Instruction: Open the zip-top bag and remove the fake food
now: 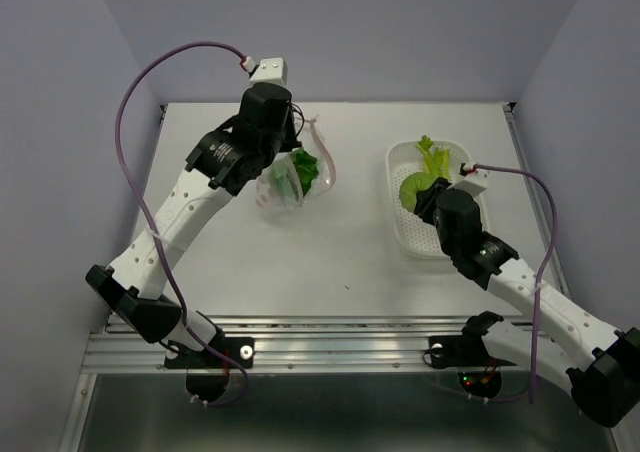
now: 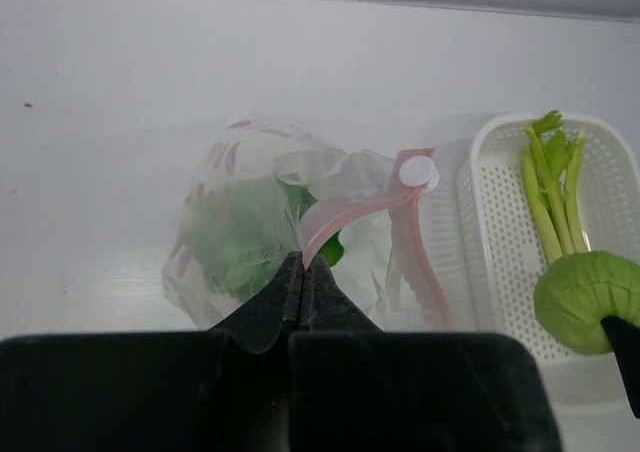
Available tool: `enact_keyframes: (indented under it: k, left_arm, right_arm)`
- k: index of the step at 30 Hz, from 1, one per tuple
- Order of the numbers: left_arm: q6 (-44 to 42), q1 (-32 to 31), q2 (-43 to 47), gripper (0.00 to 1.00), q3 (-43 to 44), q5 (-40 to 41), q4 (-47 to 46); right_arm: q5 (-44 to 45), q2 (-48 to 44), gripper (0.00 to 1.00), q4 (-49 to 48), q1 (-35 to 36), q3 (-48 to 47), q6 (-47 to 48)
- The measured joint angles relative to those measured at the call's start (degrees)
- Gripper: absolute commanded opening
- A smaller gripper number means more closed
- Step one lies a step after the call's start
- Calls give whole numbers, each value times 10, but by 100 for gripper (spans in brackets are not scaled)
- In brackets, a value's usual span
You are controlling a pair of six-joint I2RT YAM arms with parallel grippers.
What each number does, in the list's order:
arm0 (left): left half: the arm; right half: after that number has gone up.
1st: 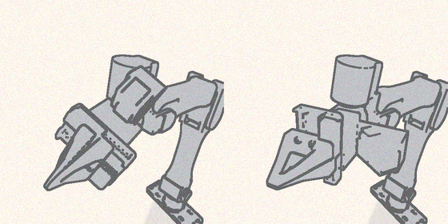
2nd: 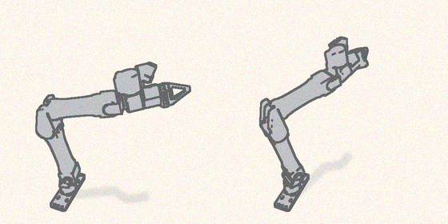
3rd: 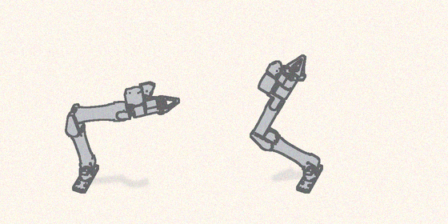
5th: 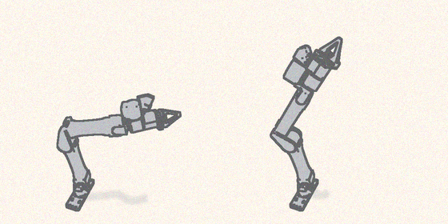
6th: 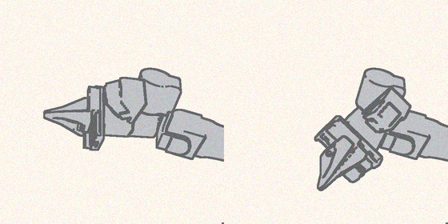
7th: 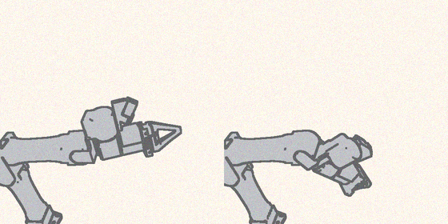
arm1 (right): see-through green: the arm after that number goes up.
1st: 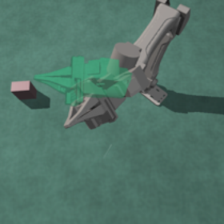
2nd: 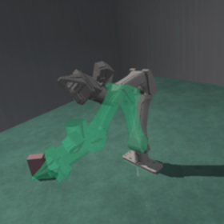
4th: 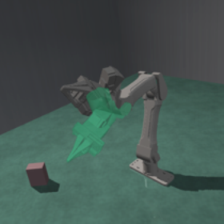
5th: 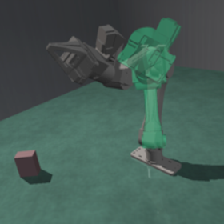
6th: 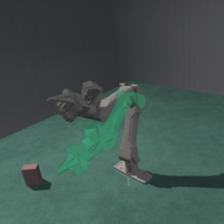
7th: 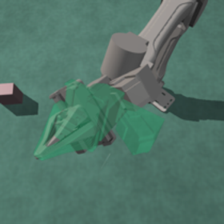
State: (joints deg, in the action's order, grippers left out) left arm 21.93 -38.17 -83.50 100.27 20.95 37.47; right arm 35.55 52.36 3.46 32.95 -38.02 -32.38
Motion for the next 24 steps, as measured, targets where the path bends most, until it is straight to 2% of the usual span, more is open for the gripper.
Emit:
enact_keyframes:
  k: [4, 8, 13, 20, 21, 23, 24]
  left_arm:
    - [-27, 0, 0, 0, 16, 28, 7]
    - [-45, 0, -1, 0, -21, 17, -15]
    - [-49, 0, -30, 0, -82, -2, -27]
    - [-42, 0, -71, 0, -119, -39, -46]
    - [-40, 0, -71, 0, -122, -42, -50]
    - [-38, 0, -69, 0, -126, -46, -58]
    - [-36, 0, -67, 0, -128, -49, -61]
  right_arm:
    - [-35, 2, 6, 89, -3, 0, -27]
    - [-71, 2, 6, 143, -3, 10, -54]
    - [-86, 9, 8, 158, -8, 20, -83]
    - [-94, 34, 15, 199, -20, 34, -92]
    - [-95, 35, 17, 201, -22, 34, -93]
    - [-97, 37, 33, 205, -27, 34, -96]
    - [-97, 39, 49, 208, -29, 34, -99]
